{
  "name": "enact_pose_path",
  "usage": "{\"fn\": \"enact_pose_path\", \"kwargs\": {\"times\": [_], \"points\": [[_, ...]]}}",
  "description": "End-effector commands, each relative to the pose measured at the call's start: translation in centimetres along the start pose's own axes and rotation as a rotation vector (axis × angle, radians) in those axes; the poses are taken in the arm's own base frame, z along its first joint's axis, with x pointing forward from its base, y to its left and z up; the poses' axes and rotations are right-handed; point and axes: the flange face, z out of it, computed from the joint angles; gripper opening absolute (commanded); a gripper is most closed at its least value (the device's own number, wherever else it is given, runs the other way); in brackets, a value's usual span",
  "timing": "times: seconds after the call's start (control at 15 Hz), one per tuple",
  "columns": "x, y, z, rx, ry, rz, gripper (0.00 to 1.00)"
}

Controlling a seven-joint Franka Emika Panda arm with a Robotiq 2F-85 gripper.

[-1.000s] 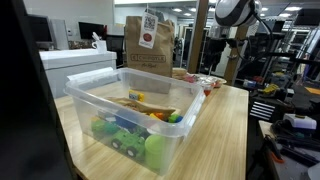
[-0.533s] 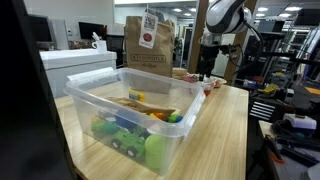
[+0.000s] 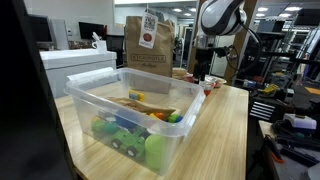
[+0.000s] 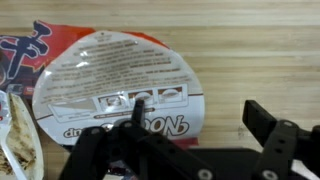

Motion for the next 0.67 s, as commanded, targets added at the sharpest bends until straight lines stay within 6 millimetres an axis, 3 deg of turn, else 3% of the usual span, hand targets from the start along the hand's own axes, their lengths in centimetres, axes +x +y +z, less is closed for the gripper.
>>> {"fn": "enact_pose_path", "kwargs": {"times": [0.0, 0.13, 0.2, 0.6], "points": [[-1.1, -1.1, 1.8, -0.028, -0.010, -0.071, 1.00], [-1.4, -1.5, 2.8, -0.057, -0.015, -0.101, 1.00], [-1.5, -1.6, 2.9, -0.075, -0.010, -0.115, 0.75], [-1.5, -2.7, 1.9, -0.122, 0.032, -0.184, 0.35]]}}
